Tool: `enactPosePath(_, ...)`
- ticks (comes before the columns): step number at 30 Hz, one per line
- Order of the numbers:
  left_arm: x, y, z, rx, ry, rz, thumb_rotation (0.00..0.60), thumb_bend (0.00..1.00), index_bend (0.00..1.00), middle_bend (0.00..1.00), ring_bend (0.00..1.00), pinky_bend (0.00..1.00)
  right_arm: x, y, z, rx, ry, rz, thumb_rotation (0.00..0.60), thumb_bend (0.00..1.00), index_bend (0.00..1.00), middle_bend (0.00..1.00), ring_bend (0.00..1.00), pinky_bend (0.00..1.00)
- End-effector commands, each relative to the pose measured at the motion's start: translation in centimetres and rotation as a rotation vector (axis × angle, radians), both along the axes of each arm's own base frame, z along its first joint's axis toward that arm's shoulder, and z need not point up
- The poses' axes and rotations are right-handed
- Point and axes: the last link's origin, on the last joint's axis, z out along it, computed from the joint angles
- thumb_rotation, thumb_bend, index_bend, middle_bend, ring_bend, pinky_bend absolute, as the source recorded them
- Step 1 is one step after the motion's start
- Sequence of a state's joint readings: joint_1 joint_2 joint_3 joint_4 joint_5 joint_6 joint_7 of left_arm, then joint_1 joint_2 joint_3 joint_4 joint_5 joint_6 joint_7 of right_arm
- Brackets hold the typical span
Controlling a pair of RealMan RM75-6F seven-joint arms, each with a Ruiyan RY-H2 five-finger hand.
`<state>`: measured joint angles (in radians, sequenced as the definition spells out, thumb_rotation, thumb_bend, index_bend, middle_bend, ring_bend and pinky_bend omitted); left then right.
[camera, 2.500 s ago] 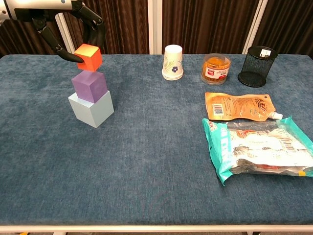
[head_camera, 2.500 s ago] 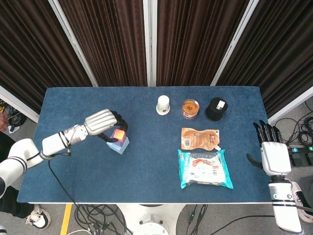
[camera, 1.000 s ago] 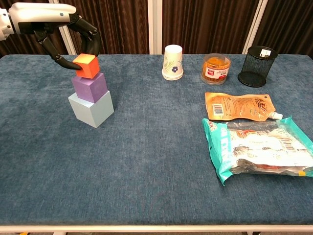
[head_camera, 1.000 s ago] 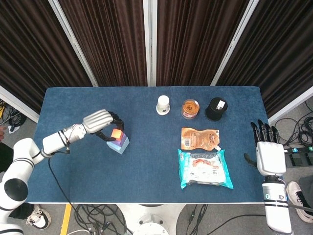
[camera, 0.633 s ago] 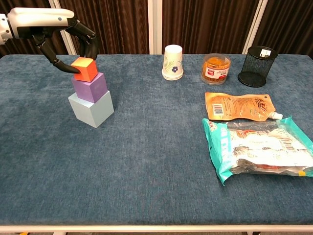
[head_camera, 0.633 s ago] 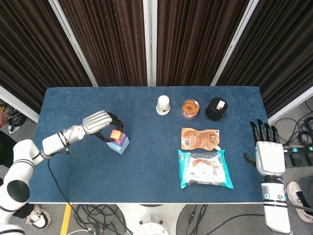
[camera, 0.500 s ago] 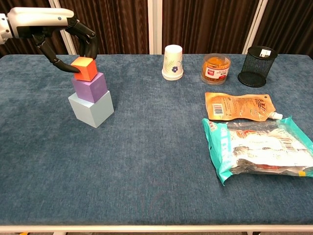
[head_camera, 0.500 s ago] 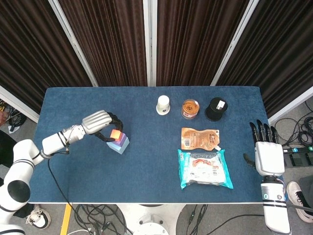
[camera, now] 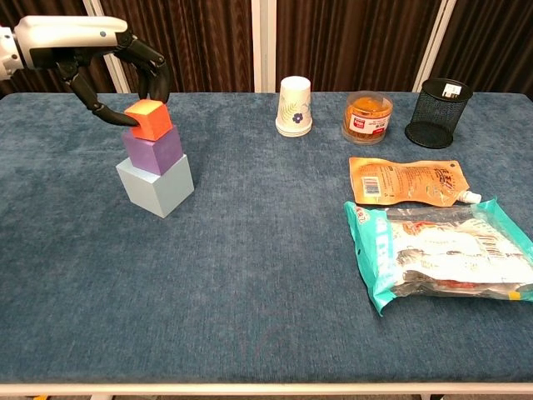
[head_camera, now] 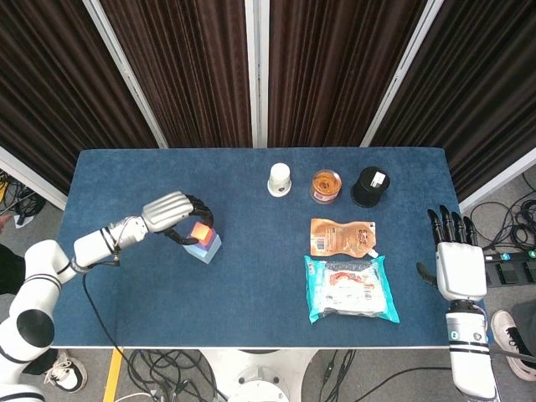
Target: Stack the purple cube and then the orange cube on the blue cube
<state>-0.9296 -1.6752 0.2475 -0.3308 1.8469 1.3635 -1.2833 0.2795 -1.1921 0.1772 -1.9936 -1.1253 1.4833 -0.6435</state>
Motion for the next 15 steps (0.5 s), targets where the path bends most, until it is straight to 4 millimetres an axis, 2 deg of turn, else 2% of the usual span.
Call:
enactPosePath(1, 0.1, 0.0, 0.0, 0.004, 0.001, -0.006, 0.6, 0.24, 0.45, 0.48, 0.37, 0.42, -0.1, 0.0, 0.0, -0.001, 0.0, -0.002, 0.6, 0.14, 0.0, 0.0, 0.0, 0.0)
enactPosePath(6, 0.1, 0.1, -0.2, 0.016, 0.01, -0.01, 0.6, 0.24, 0.43, 0.44, 0.35, 0.4, -0.3, 0.2, 0.2, -0.007, -0.003, -0.011, 0.6, 0.14, 0.0, 0.0, 0.0, 0.0)
enactPosePath(10, -0.2, 0.2, 0.1, 0.026, 0.013, -0.003, 0.6, 0.22, 0.36, 0.38, 0.32, 0.37, -0.4, 0.3, 0.3, -0.009, -0.007, -0.011, 0.6, 0.14, 0.0, 0.0, 0.0, 0.0)
enactPosePath(15, -1.0, 0.1, 1.1, 0.049, 0.046, -0.012, 0.6, 0.21, 0.3, 0.35, 0.3, 0.36, -0.6, 0.1, 0.4, -0.008, -0.021, -0.008, 0.6, 0.14, 0.0, 0.0, 0.0, 0.0)
